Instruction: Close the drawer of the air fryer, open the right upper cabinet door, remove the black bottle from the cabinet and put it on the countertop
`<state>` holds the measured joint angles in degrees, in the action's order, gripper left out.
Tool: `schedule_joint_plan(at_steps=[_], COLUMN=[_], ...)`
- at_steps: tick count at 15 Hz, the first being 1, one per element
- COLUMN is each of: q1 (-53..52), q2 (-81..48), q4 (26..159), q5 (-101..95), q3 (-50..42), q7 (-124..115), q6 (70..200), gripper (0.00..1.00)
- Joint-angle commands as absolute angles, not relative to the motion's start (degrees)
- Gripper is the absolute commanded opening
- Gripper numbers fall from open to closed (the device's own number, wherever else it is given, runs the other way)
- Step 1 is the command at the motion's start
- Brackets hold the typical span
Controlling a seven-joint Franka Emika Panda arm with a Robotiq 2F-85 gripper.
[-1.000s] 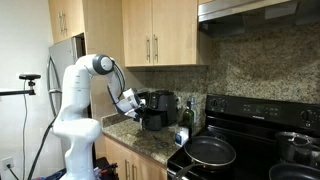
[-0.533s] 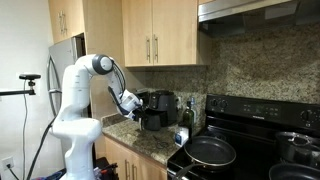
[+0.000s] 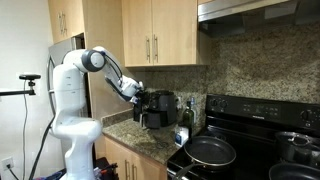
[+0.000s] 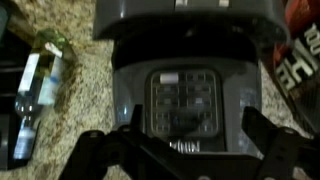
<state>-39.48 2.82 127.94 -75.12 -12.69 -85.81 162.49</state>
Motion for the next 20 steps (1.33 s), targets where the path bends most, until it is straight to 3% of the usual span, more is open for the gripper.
schedule_joint_plan(at_steps=[1, 5, 9, 16, 17, 20], q1=[-38.9, -39.1, -41.6, -60.0, -45.5, -48.1], q2=[5.3, 6.5, 11.5, 27.6, 19.4, 23.9], q4=[119.8, 118.8, 131.1, 142.5, 141.2, 142.1], q5=[-80.9, -80.6, -56.4, -20.5, -17.0, -11.2], q3=[-12.6, -13.2, -16.9, -33.3, -18.9, -22.4], q7=[-85.6, -85.2, -66.9, -36.1, -36.2, -30.0], q6=[160.0, 161.3, 166.6, 149.2, 157.0, 151.9], gripper=[1.00, 1.00, 1.00, 1.00, 1.00, 1.00])
